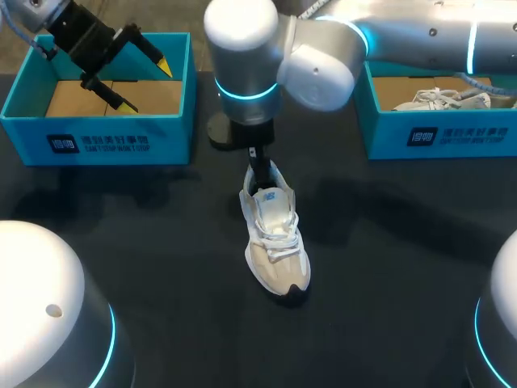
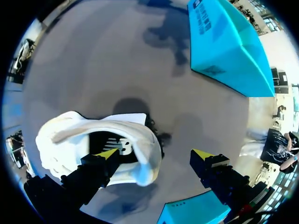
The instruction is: Take the shoe out of the shoebox, open the shoe tongue, remove and reinsert the insole, then place the shoe into the shoebox
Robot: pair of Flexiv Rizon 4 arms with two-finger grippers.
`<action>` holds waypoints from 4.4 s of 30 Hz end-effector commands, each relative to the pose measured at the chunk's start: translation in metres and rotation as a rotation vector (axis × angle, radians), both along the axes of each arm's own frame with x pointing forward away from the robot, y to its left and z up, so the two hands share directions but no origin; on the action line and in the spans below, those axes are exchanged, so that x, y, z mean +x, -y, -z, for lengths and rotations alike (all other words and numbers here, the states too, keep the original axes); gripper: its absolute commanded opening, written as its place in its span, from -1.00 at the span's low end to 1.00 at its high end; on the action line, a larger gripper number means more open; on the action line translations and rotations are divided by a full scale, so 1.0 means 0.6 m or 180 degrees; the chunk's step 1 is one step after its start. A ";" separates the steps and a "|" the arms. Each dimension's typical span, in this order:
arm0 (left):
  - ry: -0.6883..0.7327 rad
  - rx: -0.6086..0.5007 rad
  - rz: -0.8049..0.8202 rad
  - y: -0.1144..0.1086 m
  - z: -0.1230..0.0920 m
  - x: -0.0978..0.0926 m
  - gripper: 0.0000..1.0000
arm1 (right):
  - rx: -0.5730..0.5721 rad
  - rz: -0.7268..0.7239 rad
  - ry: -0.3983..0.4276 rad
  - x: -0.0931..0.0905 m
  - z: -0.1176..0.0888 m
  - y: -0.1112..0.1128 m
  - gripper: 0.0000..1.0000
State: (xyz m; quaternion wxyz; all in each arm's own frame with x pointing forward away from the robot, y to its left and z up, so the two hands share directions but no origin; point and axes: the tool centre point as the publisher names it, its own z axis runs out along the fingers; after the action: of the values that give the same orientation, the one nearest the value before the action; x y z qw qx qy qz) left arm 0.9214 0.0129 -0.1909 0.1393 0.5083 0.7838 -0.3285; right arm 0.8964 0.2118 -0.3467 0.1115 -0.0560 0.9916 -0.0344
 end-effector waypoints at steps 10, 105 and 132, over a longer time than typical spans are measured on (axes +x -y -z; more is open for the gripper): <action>0.0003 0.0014 -0.0002 0.000 -0.001 -0.001 1.00 | -0.0058 -0.0117 -0.0108 0.013 0.047 0.015 -0.12; 0.0003 0.0014 -0.0002 0.000 -0.001 -0.001 1.00 | -0.0057 -0.0228 0.0341 0.169 -0.387 0.213 -1.00; 0.0003 0.0014 -0.0002 0.000 -0.001 -0.001 1.00 | -0.0122 0.0460 0.0430 0.352 -0.404 0.536 -1.00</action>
State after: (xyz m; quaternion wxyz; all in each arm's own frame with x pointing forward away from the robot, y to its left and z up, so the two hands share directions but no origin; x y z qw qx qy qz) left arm 0.9213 0.0129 -0.1909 0.1393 0.5083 0.7838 -0.3285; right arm 1.1026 -0.0971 -0.1019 0.1756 0.0201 0.9804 -0.0865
